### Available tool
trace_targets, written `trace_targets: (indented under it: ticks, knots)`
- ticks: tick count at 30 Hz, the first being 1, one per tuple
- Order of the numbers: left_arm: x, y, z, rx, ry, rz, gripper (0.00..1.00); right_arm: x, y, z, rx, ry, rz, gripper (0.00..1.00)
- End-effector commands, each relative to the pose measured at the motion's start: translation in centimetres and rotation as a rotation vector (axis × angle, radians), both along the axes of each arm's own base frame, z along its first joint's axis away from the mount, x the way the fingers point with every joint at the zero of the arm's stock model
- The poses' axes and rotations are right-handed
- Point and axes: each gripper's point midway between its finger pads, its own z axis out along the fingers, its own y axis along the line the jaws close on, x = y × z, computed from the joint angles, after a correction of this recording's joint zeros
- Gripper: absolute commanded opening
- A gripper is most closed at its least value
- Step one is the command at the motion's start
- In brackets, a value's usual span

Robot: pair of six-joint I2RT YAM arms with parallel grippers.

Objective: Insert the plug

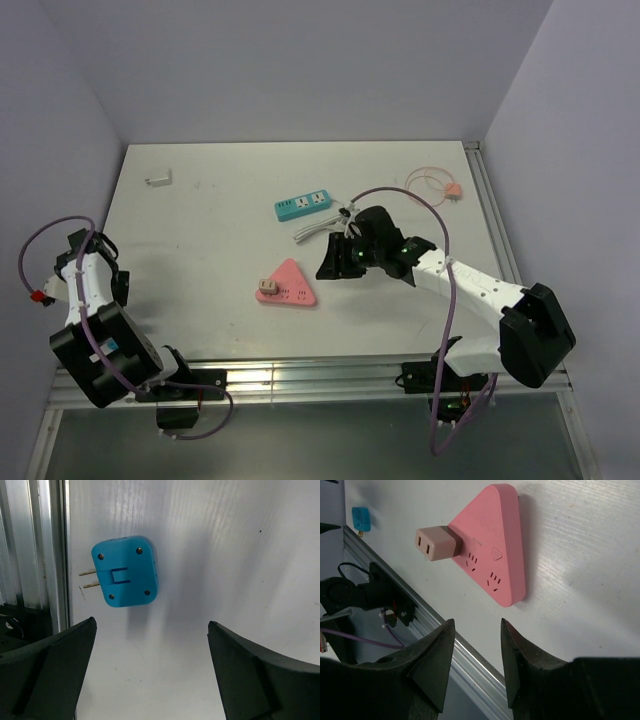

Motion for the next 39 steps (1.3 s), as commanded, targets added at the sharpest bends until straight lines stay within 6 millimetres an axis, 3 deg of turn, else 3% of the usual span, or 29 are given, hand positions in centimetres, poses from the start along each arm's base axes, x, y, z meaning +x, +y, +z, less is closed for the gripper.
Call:
trace_targets:
  ticks: [1,8,17,21,29,32,39]
  knots:
    - [-0.2,1.2,1.3,0.061,-0.009,0.004,0.99,0.3,1.0,0.9,0.038,-0.038,0.047,0.49]
    - [-0.8,2.0,-0.5,0.019,0.002,0.053,0.98,0.4,1.3,0.6,0.040,-0.029,0.054,0.49]
    - [-0.9,0.9,-4.0,-0.057,0.000,0.113,0.98,0.4,1.5,0.0,0.036,-0.020,0.067,0.49]
    - [-0.5,0.8,-4.6,-0.055,-0.045,0.146,0.97,0.3,1.5,-0.2,0.037,-0.012,0.072,0.48]
    - [-1.6,1.0,-6.0,-0.049,-0.026,0.181,0.96,0.3,1.5,-0.2,0.036,-0.013,0.075,0.48]
    - [-1.6,0.7,-6.6,-0.063,-0.032,0.192,0.93,0.2,1.6,-0.1,0.038,-0.009,0.076,0.48]
    - [-1.9,0.6,-6.8,-0.055,-0.031,0.211,0.74,0.0,1.4,-0.1,0.038,-0.007,0.071,0.47]
